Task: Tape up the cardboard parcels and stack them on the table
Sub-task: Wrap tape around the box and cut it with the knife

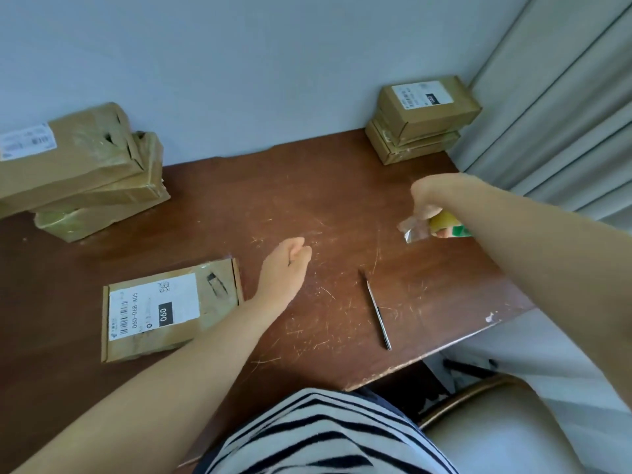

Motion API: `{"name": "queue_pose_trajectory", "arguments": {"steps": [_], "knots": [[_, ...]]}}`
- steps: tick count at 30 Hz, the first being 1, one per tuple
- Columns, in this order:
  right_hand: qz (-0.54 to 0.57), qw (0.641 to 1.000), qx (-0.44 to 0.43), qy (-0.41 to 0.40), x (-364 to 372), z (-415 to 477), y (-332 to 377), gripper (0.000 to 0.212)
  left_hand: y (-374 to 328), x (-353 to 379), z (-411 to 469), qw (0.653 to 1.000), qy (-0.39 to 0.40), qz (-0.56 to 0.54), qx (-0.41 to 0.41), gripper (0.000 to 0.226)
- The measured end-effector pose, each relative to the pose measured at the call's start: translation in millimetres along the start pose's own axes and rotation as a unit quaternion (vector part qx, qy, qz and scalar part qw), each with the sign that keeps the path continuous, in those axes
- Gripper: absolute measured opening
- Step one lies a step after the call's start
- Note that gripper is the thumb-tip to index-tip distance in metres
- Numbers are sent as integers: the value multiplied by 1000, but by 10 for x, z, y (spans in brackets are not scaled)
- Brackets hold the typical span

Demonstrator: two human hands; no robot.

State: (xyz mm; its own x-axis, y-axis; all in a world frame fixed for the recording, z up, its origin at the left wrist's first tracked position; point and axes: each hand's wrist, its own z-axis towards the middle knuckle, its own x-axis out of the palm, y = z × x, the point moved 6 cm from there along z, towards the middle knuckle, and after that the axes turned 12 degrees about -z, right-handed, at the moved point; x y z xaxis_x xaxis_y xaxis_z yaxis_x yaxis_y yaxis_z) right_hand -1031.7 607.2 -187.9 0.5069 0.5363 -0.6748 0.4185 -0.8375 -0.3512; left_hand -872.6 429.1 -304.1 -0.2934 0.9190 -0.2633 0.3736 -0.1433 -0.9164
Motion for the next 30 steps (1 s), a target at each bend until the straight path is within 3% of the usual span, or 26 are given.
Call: {"name": "queue_pose_trajectory", "arguments": {"steps": [2, 5, 9, 13, 18, 22, 24, 27, 30], "knots": [[-4, 1000, -24, -8, -29, -76, 16, 22, -20, 163, 4, 988, 50, -121, -78, 40], [97, 993, -63, -31, -11, -178, 140, 23, -162, 359, 23, 947, 118, -262, -141, 49], [302, 948, -99, -22, 226, -305, 622, 23, -282, 247, 70, 941, 139, -289, -106, 62], [387, 914, -123, 2, 333, -362, 1094, 19, -131, -197, 89, 956, 33, -287, -57, 12], [577, 796, -161, 79, 426, -452, 1576, 21, 1, -670, 99, 959, -16, -279, -51, 6], [673, 700, -206, 120, 551, -522, 1917, 77, -24, -972, 174, 977, 3, -209, -36, 12], [664, 701, -239, 102, 596, -529, 2022, 85, 31, -1082, 207, 980, 6, -191, -49, 14], [641, 723, -254, 48, 647, -655, 2124, 74, 161, -1318, 286, 981, -28, -179, -70, 11], [666, 706, -239, -11, 656, -838, 2251, 61, 278, -1486, 372, 987, -17, -137, -82, 5]]}}
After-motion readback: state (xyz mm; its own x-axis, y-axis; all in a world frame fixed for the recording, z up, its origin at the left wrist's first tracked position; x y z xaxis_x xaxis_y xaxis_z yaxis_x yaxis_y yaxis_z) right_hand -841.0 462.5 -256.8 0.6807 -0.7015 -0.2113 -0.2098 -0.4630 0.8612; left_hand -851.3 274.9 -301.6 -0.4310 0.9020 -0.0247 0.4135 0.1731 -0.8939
